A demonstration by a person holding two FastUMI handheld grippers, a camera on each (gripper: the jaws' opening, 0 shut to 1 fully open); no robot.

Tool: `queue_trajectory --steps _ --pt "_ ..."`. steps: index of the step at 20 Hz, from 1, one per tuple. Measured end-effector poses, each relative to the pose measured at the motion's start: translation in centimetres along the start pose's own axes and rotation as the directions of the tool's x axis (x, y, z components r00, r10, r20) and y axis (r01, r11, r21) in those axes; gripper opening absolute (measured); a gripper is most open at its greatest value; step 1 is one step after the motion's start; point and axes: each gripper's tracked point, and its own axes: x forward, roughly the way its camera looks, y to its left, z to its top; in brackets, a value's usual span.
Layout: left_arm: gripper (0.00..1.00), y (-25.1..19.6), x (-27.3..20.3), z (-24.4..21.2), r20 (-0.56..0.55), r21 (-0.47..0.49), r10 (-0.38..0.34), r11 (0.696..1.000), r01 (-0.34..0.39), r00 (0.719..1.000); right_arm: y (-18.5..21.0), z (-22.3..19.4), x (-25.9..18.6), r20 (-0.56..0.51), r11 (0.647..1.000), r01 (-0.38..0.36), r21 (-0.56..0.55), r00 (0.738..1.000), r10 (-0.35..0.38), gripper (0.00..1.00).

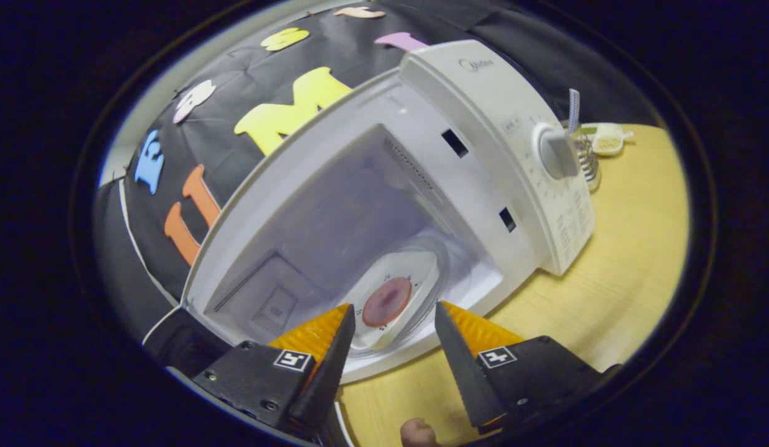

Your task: Open the microwave oven with the left hand, put the food in, and close the microwave oven.

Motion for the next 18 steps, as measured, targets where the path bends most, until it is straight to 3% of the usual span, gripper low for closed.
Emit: queue_trajectory --steps 1,2,3,4,5,6,7,8,9,10,11,12,14,15,16,17,18 --pt "0.94 0.3 0.0 -0.3 -0.006 -0.007 0.003 1.0 -0.003 1.0 -0.5 1.2 -0.9 0.019 0.998 -0.003 -0.056 1.0 0.004 0.86" --pt "0.94 0.4 -0.1 -0.4 -0.011 -0.009 0.005 1.0 -0.005 1.0 -0.3 2.4 -2.3 0.037 0.995 -0.022 -0.1 0.999 0.026 1.0" --pt "0.94 0.7 -0.3 -0.6 -0.014 -0.009 0.013 1.0 -0.014 1.0 0.0 3.3 -3.2 0.049 0.989 -0.036 -0.147 0.998 0.044 1.0" --pt "0.94 1.2 -0.4 -0.7 -0.016 -0.008 0.026 1.0 -0.026 1.0 0.0 4.6 -4.3 0.063 0.981 -0.041 -0.19 0.997 0.054 0.91" --pt "0.83 1.5 -0.4 -0.7 -0.015 -0.004 0.04 0.999 -0.04 0.999 -0.2 5.8 -5.4 0.08 0.974 -0.039 -0.225 0.995 0.058 0.91" --pt "0.82 1.7 -0.4 -0.8 -0.012 0.005 0.048 0.999 -0.048 0.999 0.3 7.0 -6.9 0.093 0.965 -0.041 -0.26 0.993 0.067 0.9" --pt "0.94 1.7 -0.5 -0.7 -0.009 0.016 0.046 0.999 -0.046 0.999 0.4 8.3 -8.2 0.101 0.956 -0.05 -0.29 0.992 0.082 1.0" --pt "0.8 1.6 -0.5 -0.8 -0.008 0.025 0.044 0.999 -0.044 0.999 0.7 9.4 -9.5 0.1 0.948 -0.073 -0.311 0.989 0.109 0.91" --pt "0.93 1.8 -0.4 -0.6 -0.001 0.03 0.046 0.999 -0.046 0.999 0.8 10.5 -11.0 0.093 0.939 -0.093 -0.332 0.987 0.13 1.0" --pt "0.92 1.9 -0.2 -0.5 0.003 0.027 0.049 0.998 -0.049 0.999 1.0 11.5 -12.6 0.085 0.927 -0.115 -0.356 0.984 0.155 0.91" --pt "0.92 1.5 -0.1 -0.4 0.005 0.028 0.032 0.999 -0.032 0.999 1.1 12.0 -14.6 0.086 0.915 -0.134 -0.382 0.98 0.179 1.0" --pt "0.7 1.3 0.0 -0.6 0.002 0.033 0.021 0.999 -0.021 1.0 1.1 13.1 -16.8 0.094 0.899 -0.153 -0.411 0.973 0.209 1.0" --pt "0.64 1.5 0.4 -0.8 0.011 0.049 0.019 0.999 -0.019 1.0 0.6 15.2 -20.9 0.121 0.868 -0.157 -0.471 0.963 0.24 1.0" --pt "0.51 1.4 0.6 -1.2 0.016 0.068 0.011 0.998 -0.012 1.0 0.2 16.3 -22.9 0.14 0.855 -0.154 -0.495 0.957 0.253 1.0" --pt "0.44 1.3 0.8 -1.5 0.02 0.088 0.014 0.996 -0.016 1.0 -0.2 17.2 -24.9 0.155 0.845 -0.152 -0.512 0.952 0.265 0.91" --pt "0.48 1.6 1.3 -1.6 0.027 0.108 0.031 0.994 -0.034 0.999 -0.7 18.0 -26.8 0.17 0.836 -0.149 -0.528 0.946 0.276 0.91" --pt "0.18 1.9 1.6 -2.0 0.027 0.112 0.049 0.992 -0.052 0.998 -1.0 18.8 -28.8 0.182 0.828 -0.152 -0.54 0.939 0.292 0.91"
